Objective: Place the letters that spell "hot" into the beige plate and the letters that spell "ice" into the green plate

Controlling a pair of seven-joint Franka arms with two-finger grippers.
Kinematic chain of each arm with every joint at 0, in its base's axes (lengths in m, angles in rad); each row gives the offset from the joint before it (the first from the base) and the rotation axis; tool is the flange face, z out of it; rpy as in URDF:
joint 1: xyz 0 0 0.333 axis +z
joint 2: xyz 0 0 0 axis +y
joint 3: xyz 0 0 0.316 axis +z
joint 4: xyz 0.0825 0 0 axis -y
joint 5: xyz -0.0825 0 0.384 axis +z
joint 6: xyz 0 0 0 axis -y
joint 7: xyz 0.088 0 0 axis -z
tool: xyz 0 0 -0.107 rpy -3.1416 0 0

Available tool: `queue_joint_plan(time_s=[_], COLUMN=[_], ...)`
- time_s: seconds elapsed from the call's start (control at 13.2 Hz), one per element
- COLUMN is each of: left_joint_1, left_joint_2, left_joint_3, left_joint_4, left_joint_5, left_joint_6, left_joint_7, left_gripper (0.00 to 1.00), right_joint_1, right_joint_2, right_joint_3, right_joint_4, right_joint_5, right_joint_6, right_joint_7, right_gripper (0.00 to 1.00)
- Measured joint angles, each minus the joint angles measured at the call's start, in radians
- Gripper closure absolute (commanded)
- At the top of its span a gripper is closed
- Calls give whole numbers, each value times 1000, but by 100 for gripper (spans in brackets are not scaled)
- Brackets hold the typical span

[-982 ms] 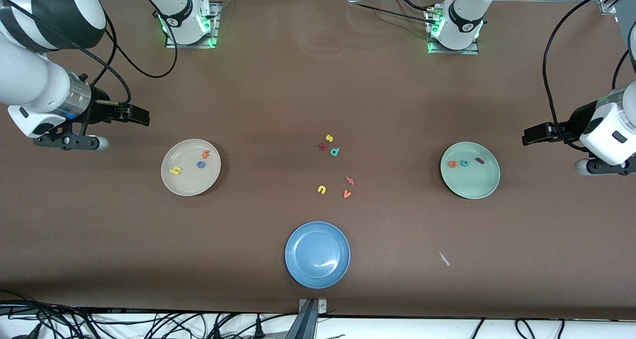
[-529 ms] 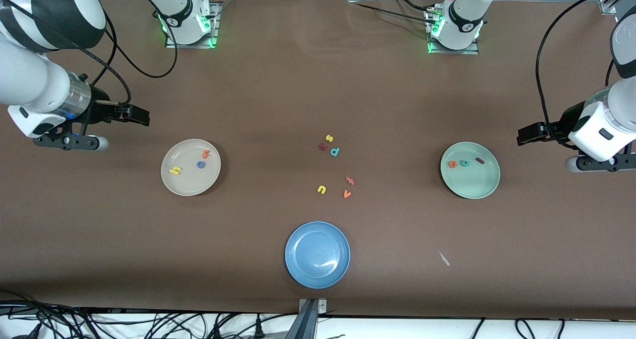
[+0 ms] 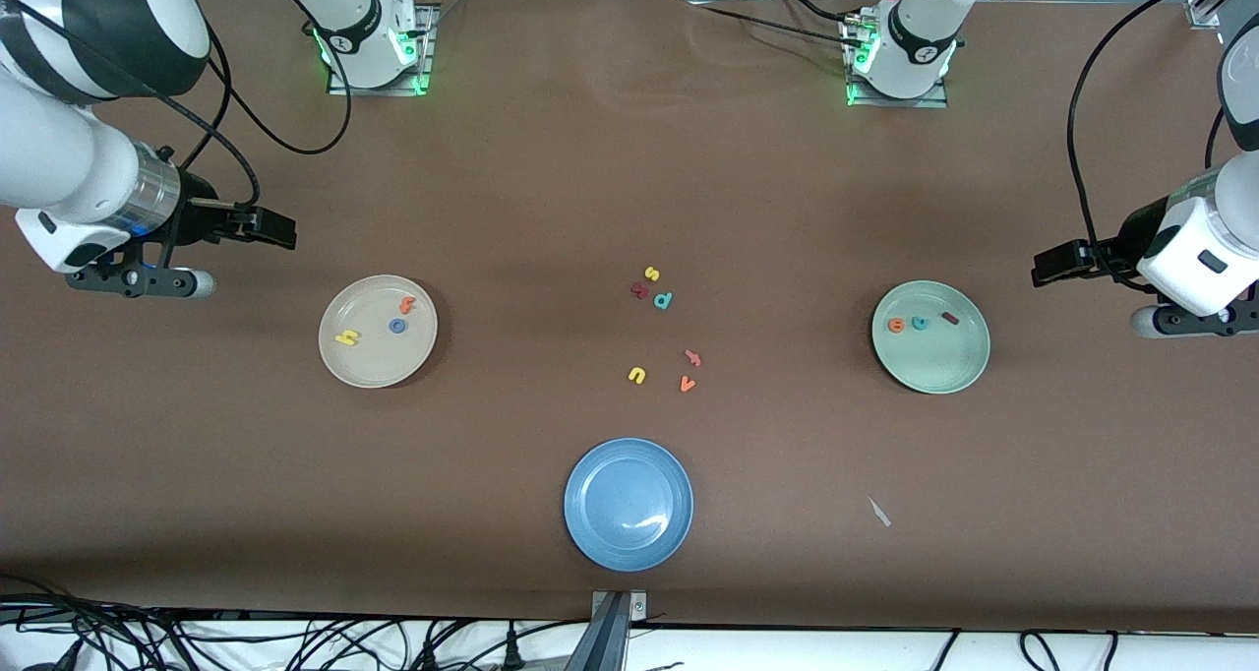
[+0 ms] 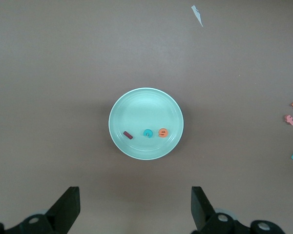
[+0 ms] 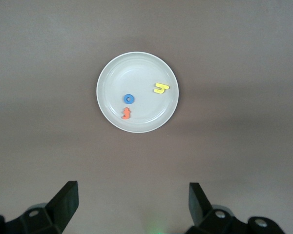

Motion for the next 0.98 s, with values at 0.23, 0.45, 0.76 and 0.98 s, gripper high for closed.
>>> queue_joint_plan(time_s=[0.23,0.45,0.76,0.98], left_joint_1=[-1,-2,-2,-1], left_joint_2=[0,0,0,3], left_joint_3=[0,-1,-1,-1], left_joint_4=[-8,-16,-17,-24], left_joint_5=[0,0,0,0], left_joint_6=[1,2,4,5], left_joint_7=[0,2,18,22], left_gripper=[0,0,0,0], right_joint_1=[0,0,0,0], right_joint_2=[0,0,0,0], right_joint_3=[0,0,0,0], right_joint_4=[0,0,0,0], right_joint_5=[0,0,0,0], right_joint_6=[0,0,0,0], right_joint_7=[0,0,0,0], right_gripper=[0,0,0,0])
